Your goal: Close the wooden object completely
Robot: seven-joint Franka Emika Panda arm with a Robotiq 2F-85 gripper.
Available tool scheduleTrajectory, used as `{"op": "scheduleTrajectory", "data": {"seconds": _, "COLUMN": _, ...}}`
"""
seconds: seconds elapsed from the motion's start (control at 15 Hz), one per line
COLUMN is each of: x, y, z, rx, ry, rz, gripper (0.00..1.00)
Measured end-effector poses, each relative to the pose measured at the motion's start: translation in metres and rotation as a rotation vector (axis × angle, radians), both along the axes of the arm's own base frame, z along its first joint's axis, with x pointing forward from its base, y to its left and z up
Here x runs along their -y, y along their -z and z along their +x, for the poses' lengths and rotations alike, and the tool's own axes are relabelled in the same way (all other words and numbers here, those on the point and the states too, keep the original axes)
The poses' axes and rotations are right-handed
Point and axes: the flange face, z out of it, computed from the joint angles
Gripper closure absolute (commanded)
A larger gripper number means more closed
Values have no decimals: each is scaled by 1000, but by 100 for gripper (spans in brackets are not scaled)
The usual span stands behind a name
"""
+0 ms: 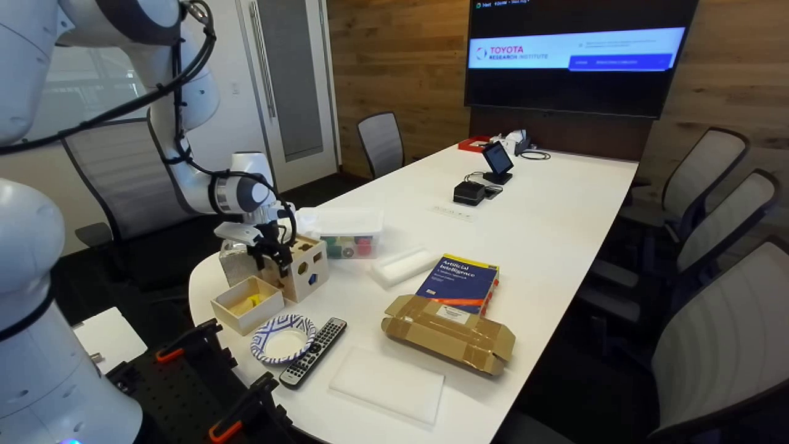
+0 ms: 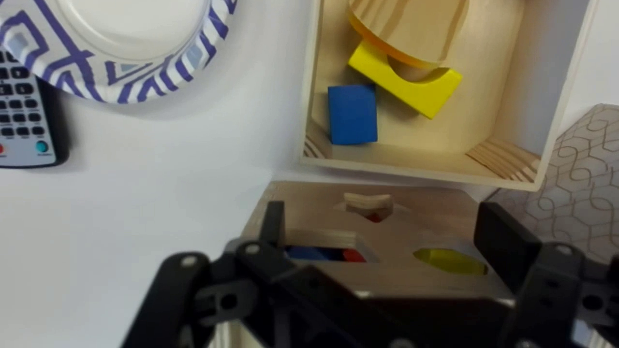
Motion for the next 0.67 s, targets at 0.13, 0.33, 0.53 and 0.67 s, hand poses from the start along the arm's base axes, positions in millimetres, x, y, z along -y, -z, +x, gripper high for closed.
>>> {"op": "scheduleTrajectory", "data": {"seconds": 0.13, "x": -1, "y": 0, "z": 1, "rx": 2, "ry": -3, "rz": 2, "gripper": 0}}
{"op": "scheduleTrajectory", "data": {"seconds": 0.33, "x": -2, "y": -1, "z": 1, "rx": -6, "ry": -26, "rz": 16, "gripper": 0}}
{"op": "scheduleTrajectory", "data": {"seconds": 0.53, "x": 0, "y": -8, "z": 2, "rx": -23, "ry": -47, "rz": 34, "gripper": 0}}
{"op": "scheduleTrajectory", "data": {"seconds": 0.67, "x": 8, "y": -23, "z": 5, "rx": -36, "ry": -51, "rz": 25, "gripper": 0}}
